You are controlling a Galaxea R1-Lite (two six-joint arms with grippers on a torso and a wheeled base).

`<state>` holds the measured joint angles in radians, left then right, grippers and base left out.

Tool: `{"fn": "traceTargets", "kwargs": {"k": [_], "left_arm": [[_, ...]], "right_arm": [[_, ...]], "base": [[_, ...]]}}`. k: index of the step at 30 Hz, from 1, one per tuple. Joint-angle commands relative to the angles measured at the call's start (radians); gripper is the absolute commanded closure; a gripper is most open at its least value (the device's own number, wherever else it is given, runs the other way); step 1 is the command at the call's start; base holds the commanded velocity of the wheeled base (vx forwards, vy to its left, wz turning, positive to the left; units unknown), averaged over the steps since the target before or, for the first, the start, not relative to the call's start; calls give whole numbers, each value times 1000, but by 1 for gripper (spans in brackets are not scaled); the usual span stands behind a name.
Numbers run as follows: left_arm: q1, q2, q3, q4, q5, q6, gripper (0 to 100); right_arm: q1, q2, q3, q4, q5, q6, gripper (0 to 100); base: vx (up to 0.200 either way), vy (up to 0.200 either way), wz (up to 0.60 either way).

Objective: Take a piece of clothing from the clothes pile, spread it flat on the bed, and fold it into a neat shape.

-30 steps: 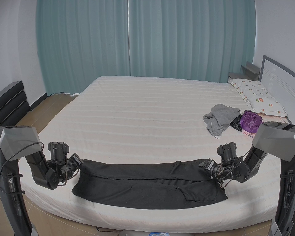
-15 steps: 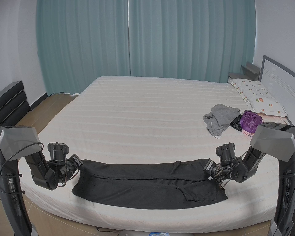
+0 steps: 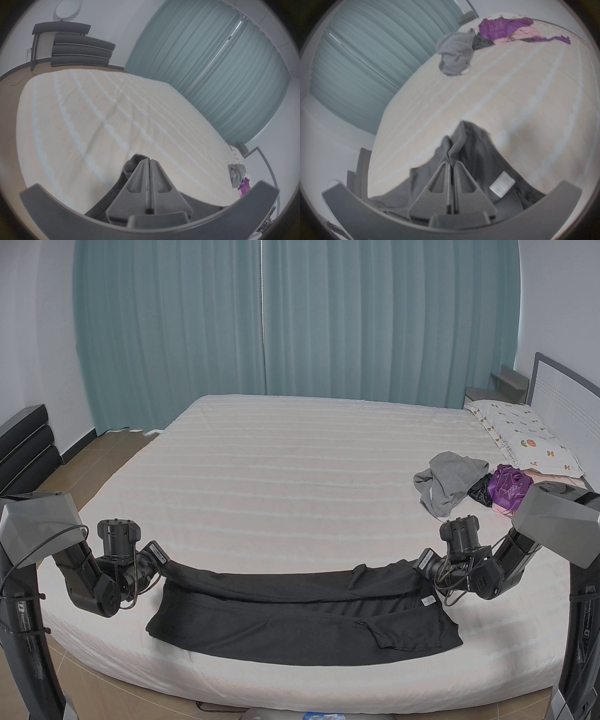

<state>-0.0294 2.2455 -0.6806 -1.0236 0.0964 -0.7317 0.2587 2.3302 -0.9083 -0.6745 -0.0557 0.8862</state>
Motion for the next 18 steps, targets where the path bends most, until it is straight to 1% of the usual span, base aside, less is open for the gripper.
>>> {"fn": "traceTargets", "kwargs": {"k": [1,3,5,7,9,13,17,18], "left_arm": [[16,8,-123,-3,3,-8,100],[29,8,-157,-4,6,-14,100],[39,8,-177,-10,19,-34,100],[45,16,-171,-41,23,-64,100],[45,37,-154,-62,23,-66,100],[45,80,-89,-139,23,-38,100],[45,95,-5,-202,17,31,100],[45,98,15,-213,16,51,100]], "right_arm": [[-22,5,-133,-10,-45,20,100],[-41,6,-185,-10,-62,43,100],[-50,5,-202,-11,-67,66,100],[-52,5,-179,-10,-64,82,100],[-47,9,-144,-11,-65,83,100],[-46,3,-67,-28,-58,79,100],[-44,-6,5,-62,-45,68,100],[-42,-6,22,-66,-42,54,100]], "base": [[0,0,0],[0,0,0],[0,0,0],[0,0,0],[0,0,0],[0,0,0],[0,0,0],[0,0,0]]}}
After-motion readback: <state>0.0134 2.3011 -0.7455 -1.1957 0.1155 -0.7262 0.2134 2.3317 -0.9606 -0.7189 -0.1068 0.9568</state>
